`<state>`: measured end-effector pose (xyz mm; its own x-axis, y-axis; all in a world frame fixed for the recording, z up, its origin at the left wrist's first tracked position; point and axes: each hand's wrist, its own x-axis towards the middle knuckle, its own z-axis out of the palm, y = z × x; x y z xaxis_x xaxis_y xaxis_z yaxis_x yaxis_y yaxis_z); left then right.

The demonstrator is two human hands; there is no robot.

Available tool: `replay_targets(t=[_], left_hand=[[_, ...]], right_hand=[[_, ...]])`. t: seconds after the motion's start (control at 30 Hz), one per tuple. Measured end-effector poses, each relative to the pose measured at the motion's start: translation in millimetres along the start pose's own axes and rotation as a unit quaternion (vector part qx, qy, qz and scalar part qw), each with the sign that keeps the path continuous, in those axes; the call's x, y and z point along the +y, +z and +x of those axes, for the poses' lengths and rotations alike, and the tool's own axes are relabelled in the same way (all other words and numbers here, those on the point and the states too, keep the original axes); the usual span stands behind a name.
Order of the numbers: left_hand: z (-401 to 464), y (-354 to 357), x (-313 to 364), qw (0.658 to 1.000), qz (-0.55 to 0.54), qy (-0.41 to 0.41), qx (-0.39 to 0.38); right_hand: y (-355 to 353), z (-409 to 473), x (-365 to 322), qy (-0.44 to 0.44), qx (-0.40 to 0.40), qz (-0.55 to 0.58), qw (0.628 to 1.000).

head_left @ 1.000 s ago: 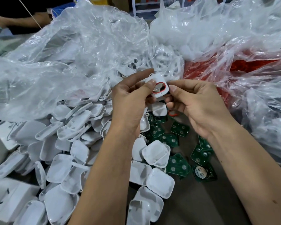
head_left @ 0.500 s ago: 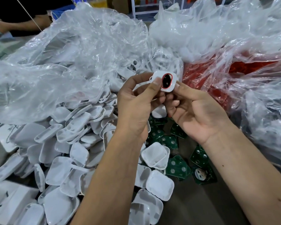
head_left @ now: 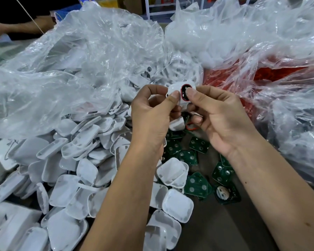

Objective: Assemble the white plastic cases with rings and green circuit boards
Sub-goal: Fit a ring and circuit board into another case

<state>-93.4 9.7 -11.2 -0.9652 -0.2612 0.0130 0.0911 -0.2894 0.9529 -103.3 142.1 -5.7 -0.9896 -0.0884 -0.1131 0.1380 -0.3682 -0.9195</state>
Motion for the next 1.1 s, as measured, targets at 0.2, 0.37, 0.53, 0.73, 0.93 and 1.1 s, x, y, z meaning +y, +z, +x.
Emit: replay_targets(t=[0.2,0.37,0.53,0.73,0.93,1.1], left_hand=[[0.8,1.1,-3.1,0.996,0.066,0.059,0.012],[0.1,2.4,-4.9,0.992,0.092,0.078,0.022],[-1.2,2.7,-6.2,0.988,0.123,0.094,0.022],[-1.1,2.7,-4.4,0.994,0.089,0.066,-0.013],[0.0,3.1,-5.2,0.991,0.094,0.092,-0.010],[1.9,2.4,-4.5,0.986,0.123,0.112,-0.008]], right_hand=[[1.8,1.2,1.2,-0.015,0.010,-0.009,1.000],[-0.1,2.3,-0.7,0.002,-0.012,-0.011,1.000],[-3.0,3.0,-1.6,0.022,-0.025,-0.020,0.999],[-3.5,3.2,-0.2,0.012,-0.020,-0.037,0.999],[-3.2,4.2,3.8,0.008,-0.018,-0.023,1.000],[-4.4,6.2,6.9,-0.013,0.007,-0.031,0.999]])
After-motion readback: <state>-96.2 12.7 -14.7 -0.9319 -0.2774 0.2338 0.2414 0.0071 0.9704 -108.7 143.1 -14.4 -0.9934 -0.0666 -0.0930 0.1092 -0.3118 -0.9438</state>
